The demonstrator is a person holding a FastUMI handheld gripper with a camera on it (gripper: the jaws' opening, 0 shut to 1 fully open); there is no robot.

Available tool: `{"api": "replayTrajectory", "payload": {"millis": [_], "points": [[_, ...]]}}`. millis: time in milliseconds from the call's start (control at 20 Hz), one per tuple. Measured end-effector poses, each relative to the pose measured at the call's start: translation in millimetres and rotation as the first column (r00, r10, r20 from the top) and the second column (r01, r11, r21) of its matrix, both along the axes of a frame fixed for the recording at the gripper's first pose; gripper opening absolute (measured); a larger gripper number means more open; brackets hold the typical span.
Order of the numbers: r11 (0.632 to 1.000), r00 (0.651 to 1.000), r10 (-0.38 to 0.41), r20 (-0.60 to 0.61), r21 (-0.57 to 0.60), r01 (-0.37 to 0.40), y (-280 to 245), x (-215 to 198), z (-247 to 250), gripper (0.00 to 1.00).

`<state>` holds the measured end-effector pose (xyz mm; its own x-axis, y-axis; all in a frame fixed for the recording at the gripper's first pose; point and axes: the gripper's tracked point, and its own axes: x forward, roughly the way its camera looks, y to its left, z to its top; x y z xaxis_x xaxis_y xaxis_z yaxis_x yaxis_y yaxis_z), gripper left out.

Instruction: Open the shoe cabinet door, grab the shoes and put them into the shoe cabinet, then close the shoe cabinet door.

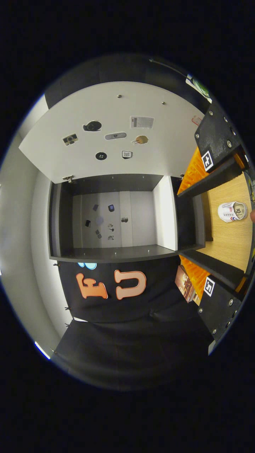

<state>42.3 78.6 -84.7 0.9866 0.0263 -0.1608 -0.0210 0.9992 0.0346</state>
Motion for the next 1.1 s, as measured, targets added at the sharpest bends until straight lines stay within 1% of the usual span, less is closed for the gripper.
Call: {"api": "replayTrajectory", "payload": {"millis": [200,400,500,700,900,1100], "points": [[1.0,0.992,0.0,-0.125,0.014,0.002,0.4,7.0,-59.9,0.93],[0.999,0.969,-0.001,-0.245,0.037,0.01,-1.1,11.9,-120.0,0.93],[0.999,0.949,-0.001,-0.316,0.048,0.016,-2.7,12.3,-156.1,0.93],[0.995,0.888,0.016,-0.46,0.091,0.029,0.1,5.9,-223.1,0.93],[0.994,0.844,0.019,-0.536,0.1,0.041,1.0,2.4,-267.3,0.93],[0.994,0.802,0.031,-0.596,0.1,0.036,4.2,0.7,-302.7,0.93]]}}
